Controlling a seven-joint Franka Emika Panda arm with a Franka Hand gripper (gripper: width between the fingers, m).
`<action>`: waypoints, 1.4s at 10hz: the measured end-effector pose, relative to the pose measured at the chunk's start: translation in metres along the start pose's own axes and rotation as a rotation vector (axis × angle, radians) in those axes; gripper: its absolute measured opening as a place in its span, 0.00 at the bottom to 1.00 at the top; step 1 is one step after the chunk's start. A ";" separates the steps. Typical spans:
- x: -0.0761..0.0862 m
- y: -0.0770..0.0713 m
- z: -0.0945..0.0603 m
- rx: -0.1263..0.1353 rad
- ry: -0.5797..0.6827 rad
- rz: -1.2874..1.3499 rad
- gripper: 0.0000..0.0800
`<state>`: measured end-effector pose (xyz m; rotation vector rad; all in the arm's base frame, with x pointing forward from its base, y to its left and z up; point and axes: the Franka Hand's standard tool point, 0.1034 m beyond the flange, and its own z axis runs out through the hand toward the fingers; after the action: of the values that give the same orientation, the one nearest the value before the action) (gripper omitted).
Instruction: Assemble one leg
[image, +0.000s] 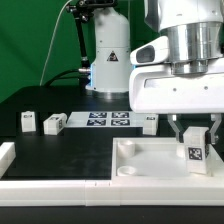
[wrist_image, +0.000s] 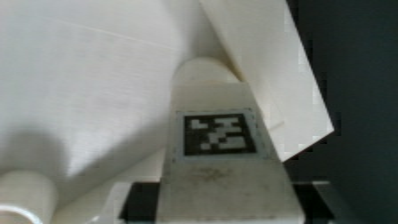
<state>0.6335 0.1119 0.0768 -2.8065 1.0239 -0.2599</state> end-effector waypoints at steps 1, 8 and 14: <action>-0.003 0.001 0.000 -0.001 -0.006 0.200 0.36; -0.013 -0.003 0.002 -0.025 0.006 0.502 0.63; -0.004 -0.006 -0.004 -0.053 -0.047 -0.166 0.81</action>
Offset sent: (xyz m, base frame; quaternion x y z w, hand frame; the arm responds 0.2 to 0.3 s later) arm -0.0008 0.0164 -0.0098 -0.0114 0.0209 0.2111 0.9772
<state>0.6339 0.1187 0.0811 -2.9343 0.8001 -0.1865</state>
